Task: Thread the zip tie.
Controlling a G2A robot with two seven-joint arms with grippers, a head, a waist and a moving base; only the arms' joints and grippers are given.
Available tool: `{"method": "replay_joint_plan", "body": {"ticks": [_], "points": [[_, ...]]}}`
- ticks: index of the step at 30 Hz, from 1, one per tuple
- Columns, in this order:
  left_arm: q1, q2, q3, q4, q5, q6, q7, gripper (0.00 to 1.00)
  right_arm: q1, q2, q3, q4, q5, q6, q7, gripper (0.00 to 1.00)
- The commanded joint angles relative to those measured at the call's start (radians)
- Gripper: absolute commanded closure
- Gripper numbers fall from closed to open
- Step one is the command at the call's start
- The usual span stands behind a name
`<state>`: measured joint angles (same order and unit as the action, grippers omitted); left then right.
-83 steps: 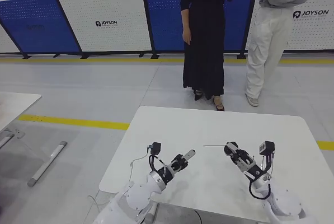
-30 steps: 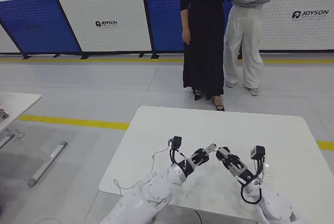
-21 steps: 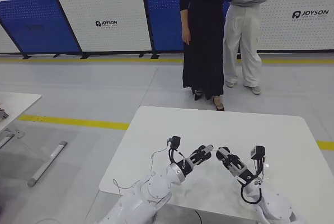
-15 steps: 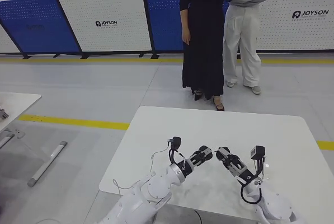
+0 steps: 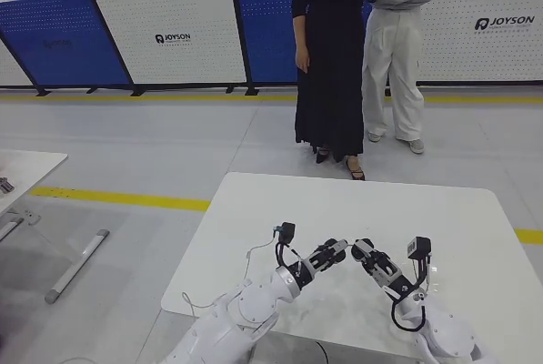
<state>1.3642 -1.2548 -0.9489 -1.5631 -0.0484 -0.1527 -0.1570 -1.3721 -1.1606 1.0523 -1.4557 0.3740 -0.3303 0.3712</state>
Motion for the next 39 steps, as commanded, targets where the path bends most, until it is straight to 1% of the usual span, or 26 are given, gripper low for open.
{"method": "replay_joint_plan", "body": {"ticks": [1,3,7,11,13,14,15,16,26,28,29,30,31,35,39], "points": [[0.001,0.0,-0.003,-0.001,0.0,0.002,0.0,0.56,0.0,0.0,0.0,0.0,0.0,0.0,0.0,1.0],[0.001,0.0,-0.006,0.0,-0.003,0.003,0.002,0.6,0.0,0.0,0.0,0.0,0.0,0.0,0.0,1.0],[-0.001,0.0,-0.008,0.001,0.0,0.003,-0.001,0.72,0.0,0.0,0.0,0.0,0.0,0.0,0.0,1.0],[-0.003,0.0,-0.005,0.003,0.005,0.005,-0.009,0.75,0.0,0.0,0.0,0.0,0.0,0.0,0.0,1.0],[-0.004,0.0,-0.004,0.004,0.006,0.005,-0.01,0.82,0.0,0.0,0.0,0.0,0.0,0.0,0.0,1.0],[-0.005,-0.001,-0.004,0.005,0.005,0.005,-0.01,0.83,0.0,0.0,0.0,0.0,0.0,0.0,0.0,1.0],[-0.005,-0.001,-0.004,0.005,0.004,0.005,-0.01,0.93,0.0,0.0,0.0,0.0,0.0,0.0,0.0,1.0],[-0.006,-0.001,-0.005,0.006,0.002,0.005,-0.01,1.0,0.0,0.0,0.0,0.0,0.0,0.0,0.0,1.0],[-0.007,-0.002,-0.005,0.008,0.003,-0.005,-0.019,1.0,0.0,0.0,0.0,0.0,0.0,0.0,0.0,1.0],[-0.005,-0.001,-0.005,0.006,0.002,-0.007,-0.022,1.0,-0.004,-0.001,0.0,-0.006,0.0,0.009,-0.006,1.0],[-0.004,-0.001,-0.006,0.005,0.001,-0.006,-0.023,1.0,-0.006,-0.002,0.001,-0.01,-0.001,0.013,-0.005,0.74],[-0.002,-0.001,-0.007,0.001,0.0,-0.004,-0.025,1.0,-0.008,-0.002,0.004,-0.013,-0.002,0.016,-0.004,0.54],[0.001,0.0,-0.008,-0.002,-0.001,0.0,-0.027,1.0,-0.01,-0.002,0.008,-0.016,-0.002,0.019,-0.002,0.0],[0.015,0.003,-0.024,-0.031,-0.019,0.029,-0.033,1.0,-0.024,0.0,0.032,-0.03,0.009,0.026,0.011,0.0],[0.037,0.011,-0.051,-0.065,-0.024,0.042,-0.053,1.0,-0.052,0.01,0.078,-0.049,-0.001,0.039,0.033,0.0]]}}
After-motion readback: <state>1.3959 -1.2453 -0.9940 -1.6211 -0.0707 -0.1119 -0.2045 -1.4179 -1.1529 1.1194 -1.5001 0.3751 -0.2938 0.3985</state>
